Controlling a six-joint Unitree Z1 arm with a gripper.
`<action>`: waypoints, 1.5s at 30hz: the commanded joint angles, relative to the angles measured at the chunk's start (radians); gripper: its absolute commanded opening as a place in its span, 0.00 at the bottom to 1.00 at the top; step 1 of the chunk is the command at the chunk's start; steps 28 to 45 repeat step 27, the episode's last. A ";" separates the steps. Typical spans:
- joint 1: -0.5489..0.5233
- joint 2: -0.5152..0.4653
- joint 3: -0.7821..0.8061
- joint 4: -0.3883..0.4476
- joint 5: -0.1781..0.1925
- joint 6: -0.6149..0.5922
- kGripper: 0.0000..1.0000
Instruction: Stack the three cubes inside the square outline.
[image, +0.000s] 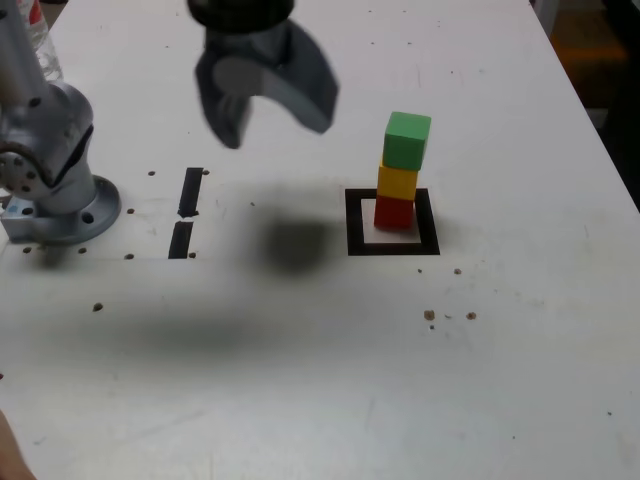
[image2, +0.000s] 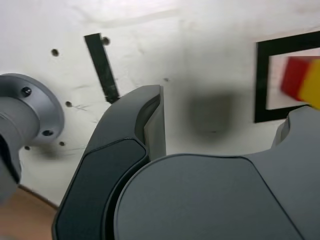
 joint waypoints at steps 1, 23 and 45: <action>0.003 -0.011 0.037 -0.027 -0.008 -0.006 0.89; 0.002 -0.011 0.337 -0.300 0.003 -0.035 0.90; -0.006 -0.015 0.348 -0.310 0.001 -0.049 0.90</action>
